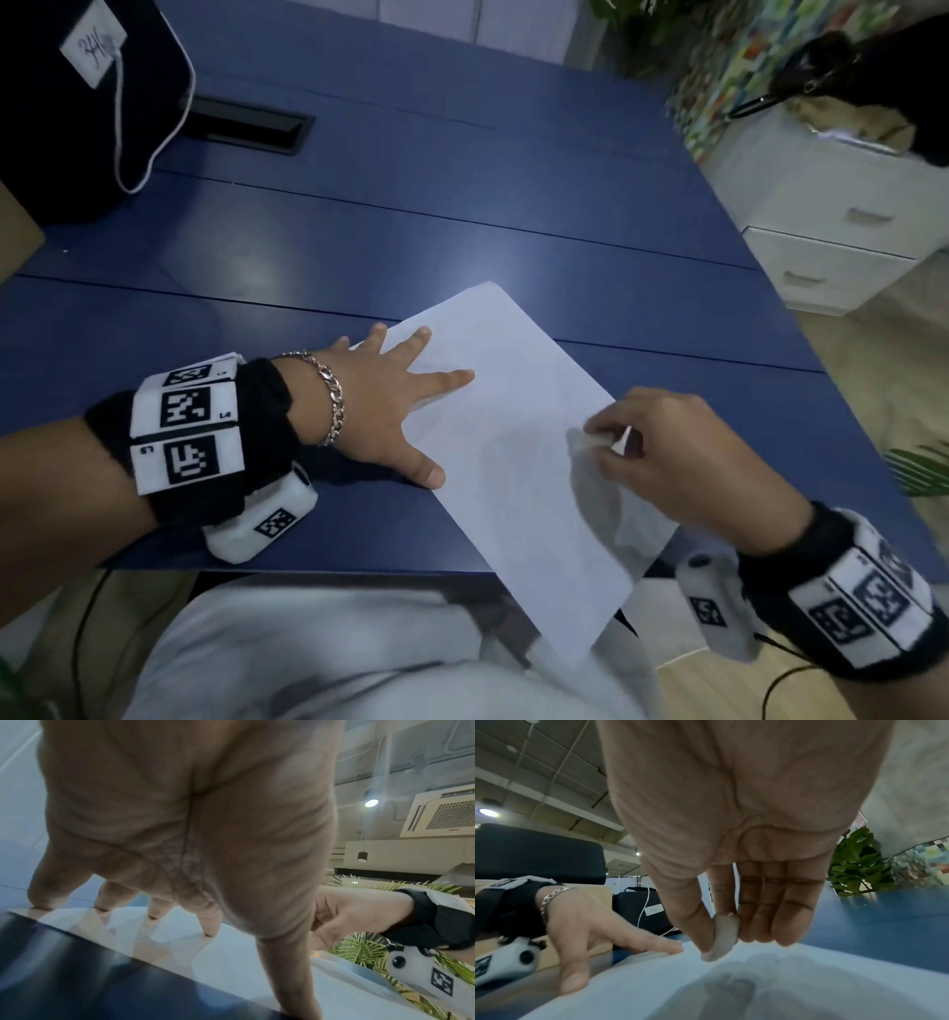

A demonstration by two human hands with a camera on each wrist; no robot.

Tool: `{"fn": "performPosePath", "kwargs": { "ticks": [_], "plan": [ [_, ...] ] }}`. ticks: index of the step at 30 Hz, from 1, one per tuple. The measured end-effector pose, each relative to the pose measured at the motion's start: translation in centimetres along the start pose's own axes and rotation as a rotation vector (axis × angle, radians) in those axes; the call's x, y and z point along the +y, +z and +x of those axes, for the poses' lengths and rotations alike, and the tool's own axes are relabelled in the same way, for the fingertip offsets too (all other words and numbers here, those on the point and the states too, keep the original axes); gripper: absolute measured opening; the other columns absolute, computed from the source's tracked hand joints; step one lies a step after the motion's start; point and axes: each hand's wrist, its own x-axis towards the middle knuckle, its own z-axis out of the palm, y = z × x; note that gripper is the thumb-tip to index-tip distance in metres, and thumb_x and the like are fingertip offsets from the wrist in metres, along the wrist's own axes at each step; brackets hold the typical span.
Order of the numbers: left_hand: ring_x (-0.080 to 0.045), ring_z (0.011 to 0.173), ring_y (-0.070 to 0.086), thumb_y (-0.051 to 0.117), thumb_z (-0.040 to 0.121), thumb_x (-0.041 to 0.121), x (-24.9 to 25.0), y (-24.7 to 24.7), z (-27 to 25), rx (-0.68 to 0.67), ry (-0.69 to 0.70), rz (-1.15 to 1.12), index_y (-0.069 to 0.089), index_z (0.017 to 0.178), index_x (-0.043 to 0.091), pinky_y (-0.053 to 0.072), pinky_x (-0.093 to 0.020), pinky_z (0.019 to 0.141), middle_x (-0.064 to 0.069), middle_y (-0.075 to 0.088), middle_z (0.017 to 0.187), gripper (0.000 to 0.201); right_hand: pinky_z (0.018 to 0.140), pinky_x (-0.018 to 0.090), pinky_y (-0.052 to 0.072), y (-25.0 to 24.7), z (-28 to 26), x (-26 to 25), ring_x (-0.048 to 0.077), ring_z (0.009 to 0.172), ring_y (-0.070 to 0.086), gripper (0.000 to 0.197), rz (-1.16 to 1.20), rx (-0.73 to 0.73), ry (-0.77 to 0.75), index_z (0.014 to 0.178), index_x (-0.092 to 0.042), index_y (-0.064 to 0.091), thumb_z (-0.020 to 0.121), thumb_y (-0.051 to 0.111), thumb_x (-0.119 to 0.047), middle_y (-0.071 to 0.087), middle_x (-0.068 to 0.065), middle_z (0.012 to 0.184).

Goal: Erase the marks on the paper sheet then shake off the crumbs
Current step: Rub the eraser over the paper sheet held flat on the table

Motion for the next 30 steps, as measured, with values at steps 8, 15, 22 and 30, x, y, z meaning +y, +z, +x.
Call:
{"fn": "performPosePath", "kwargs": {
  "ticks": [8,15,22,30],
  "plan": [
    [-0.024,0.154,0.018,0.038,0.065,0.099,0.5,-0.4,-3.2,0.024,0.1,0.016,0.035,0.134,0.053,0.004,-0.063,0.126,0.009,0.031,0.143,0.084,0.07,0.022,0.051,0.9,-2.5,0.4,0.0,0.082,0.059,0.009,0.025,-0.032,-0.071,0.098,-0.034,0.074,0.095,0.069,-0.041,0.062,-0.02,0.091],
    [-0.024,0.161,-0.008,0.063,0.076,0.086,0.9,-1.4,-0.3,0.093,0.137,-0.051,0.002,0.165,0.042,0.002,-0.053,0.129,0.005,-0.012,0.174,0.116,0.071,0.012,0.047,-2.4,0.5,-0.8,-0.002,0.086,0.061,0.005,-0.039,-0.197,-0.147,0.094,-0.036,0.072,0.092,0.069,-0.039,0.061,-0.025,0.086],
    [-0.034,0.156,-0.03,0.059,0.056,0.102,1.8,0.3,2.2,0.018,0.117,-0.006,-0.027,0.157,0.047,-0.008,-0.063,0.126,0.01,-0.039,0.166,0.144,0.077,0.033,0.056,-0.7,6.9,-3.3,0.013,0.08,0.064,0.014,-0.019,-0.057,-0.171,0.094,-0.026,0.078,0.088,0.066,-0.029,0.072,-0.009,0.088],
    [-0.033,0.153,-0.035,0.062,0.049,0.103,1.5,0.4,2.5,-0.006,0.08,-0.027,-0.031,0.156,0.045,-0.009,-0.063,0.125,0.011,-0.04,0.165,0.153,0.068,0.037,0.051,1.2,7.5,-4.5,0.016,0.074,0.055,0.009,-0.07,-0.116,-0.251,0.079,-0.022,0.066,0.087,0.062,-0.026,0.055,-0.009,0.079]
  ]
}}
